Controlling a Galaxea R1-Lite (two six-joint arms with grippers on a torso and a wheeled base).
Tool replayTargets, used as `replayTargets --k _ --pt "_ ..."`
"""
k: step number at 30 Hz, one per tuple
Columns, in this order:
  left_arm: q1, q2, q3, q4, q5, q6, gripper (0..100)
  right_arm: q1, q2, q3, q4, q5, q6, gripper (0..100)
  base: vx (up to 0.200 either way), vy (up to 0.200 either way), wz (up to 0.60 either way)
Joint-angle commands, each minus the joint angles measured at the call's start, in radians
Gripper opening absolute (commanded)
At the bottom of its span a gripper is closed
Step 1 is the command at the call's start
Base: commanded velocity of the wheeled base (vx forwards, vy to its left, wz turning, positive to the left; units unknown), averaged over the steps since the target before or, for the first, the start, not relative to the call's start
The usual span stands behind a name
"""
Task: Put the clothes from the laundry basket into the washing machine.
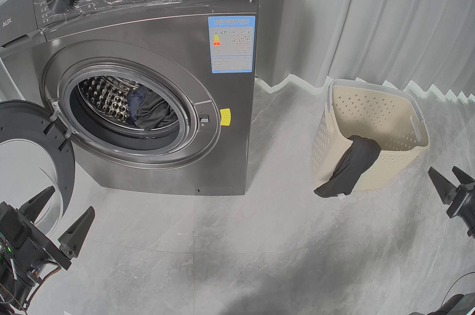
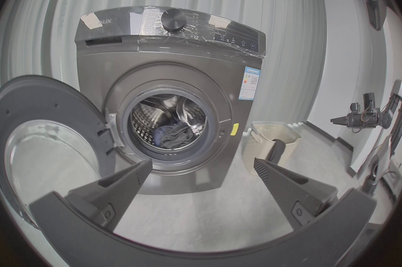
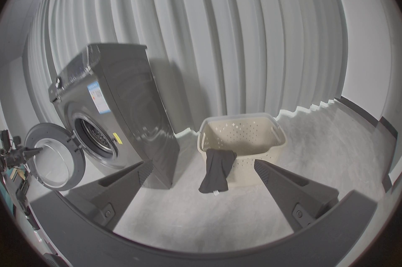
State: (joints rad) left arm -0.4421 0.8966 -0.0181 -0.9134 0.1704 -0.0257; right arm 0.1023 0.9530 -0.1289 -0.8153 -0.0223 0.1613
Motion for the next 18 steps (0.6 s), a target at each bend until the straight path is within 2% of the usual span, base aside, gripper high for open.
replayTargets --k 1,2,4,10,18 --pt "0.100 -0.013 0.007 -0.001 0.003 0.064 100 0.005 0.216 -0.066 -0.002 0.004 -0.025 100 0.000 -0.200 0.00" --pt "0.115 -0.016 0.015 -0.001 0.003 0.079 100 0.010 0.227 -0.078 0.005 0.004 -0.025 100 0.000 -0.200 0.00" --pt "0.120 -0.021 0.018 -0.001 0.003 0.084 100 0.013 0.231 -0.083 0.007 0.005 -0.025 100 0.000 -0.200 0.00" --pt "0.134 -0.045 0.018 0.007 0.001 0.047 100 0.040 0.391 -0.093 -0.011 0.005 -0.016 100 0.000 -0.200 0.00" --pt "0.132 -0.047 0.018 0.019 0.001 0.013 100 0.137 0.507 -0.173 -0.011 0.005 0.029 100 0.000 -0.200 0.00"
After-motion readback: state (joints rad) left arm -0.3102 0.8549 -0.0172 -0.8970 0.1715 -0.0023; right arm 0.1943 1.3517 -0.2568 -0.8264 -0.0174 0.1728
